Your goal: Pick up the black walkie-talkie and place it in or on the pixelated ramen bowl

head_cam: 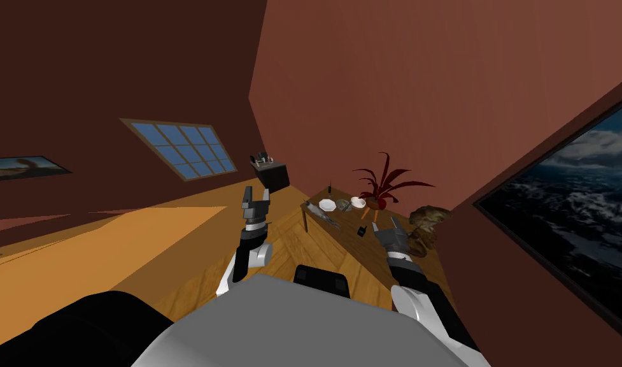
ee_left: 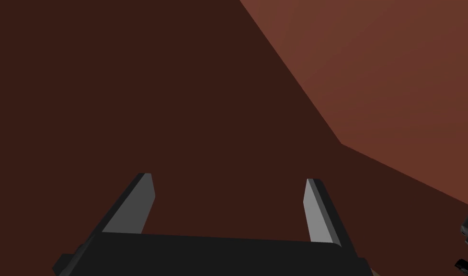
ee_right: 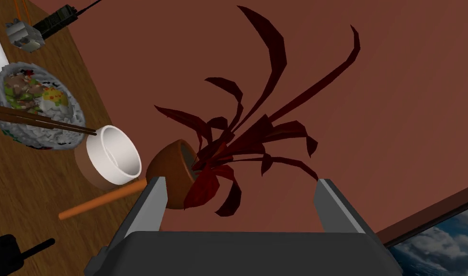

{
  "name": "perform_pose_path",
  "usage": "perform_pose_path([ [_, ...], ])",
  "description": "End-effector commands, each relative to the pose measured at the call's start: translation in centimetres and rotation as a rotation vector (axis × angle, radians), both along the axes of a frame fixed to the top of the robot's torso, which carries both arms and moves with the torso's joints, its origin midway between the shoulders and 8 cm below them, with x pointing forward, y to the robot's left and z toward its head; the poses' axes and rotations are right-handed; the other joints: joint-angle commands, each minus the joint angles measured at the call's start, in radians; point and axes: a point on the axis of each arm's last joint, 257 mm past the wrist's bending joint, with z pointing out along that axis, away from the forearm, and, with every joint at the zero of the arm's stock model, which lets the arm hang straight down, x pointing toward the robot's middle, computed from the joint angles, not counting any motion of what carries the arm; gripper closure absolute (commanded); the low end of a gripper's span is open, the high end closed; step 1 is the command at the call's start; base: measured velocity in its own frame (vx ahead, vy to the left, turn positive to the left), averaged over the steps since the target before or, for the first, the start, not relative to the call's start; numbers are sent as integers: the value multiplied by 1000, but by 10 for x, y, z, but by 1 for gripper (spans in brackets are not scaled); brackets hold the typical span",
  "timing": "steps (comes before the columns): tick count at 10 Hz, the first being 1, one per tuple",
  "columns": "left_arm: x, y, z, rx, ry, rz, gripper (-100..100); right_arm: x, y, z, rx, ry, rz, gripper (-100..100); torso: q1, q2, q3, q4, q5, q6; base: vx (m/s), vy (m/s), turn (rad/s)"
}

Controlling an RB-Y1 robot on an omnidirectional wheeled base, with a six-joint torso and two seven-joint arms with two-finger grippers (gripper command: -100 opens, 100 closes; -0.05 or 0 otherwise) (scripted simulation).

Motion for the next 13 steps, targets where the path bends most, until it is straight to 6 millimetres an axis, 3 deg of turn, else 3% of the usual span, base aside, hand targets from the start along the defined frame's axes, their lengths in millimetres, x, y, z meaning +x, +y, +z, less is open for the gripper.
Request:
perform_pose_path([
  [1,0,0,0,0,0,0,0,1,-8,-23,53,51,2,-100,0,0,0,0,0,0,8,-4,157],
  [3,0,0,0,0,0,0,0,1,-10,-24,96,47,-2,-100,0,0,0,0,0,0,3,-5,23],
  [4,0,0,0,0,0,0,0,-1,-17,-44,137,91,-3,-100,0,0,0,0,0,0,3,0,150],
  [5,0,0,0,0,0,0,0,-1,-19,-44,165,89,-6,-100,0,0,0,0,0,0,5,-6,87],
  [6,0,0,0,0,0,0,0,-3,-25,-63,200,133,-8,-100,0,0,0,0,0,0,7,-5,148],
  [8,0,0,0,0,0,0,0,-3,-27,-64,239,130,-12,-100,0,0,0,0,0,0,5,-5,28],
  [9,0,0,0,0,0,0,0,-6,-34,-83,281,173,-17,-100,0,0,0,0,0,0,5,2,152],
  [10,0,0,0,0,0,0,0,-6,-36,-84,311,170,-21,-100,0,0,0,0,0,0,6,-5,98],
  [11,0,0,0,0,0,0,0,-10,-43,-103,345,213,-27,-100,0,0,0,0,0,0,7,-5,129],
  [12,0,0,0,0,0,0,0,-10,-44,-103,378,209,-32,-100,0,0,0,0,0,0,7,-8,69],
  [13,0,0,0,0,0,0,0,-15,-52,-122,412,252,-41,-100,0,0,0,0,0,0,9,-5,175],
])
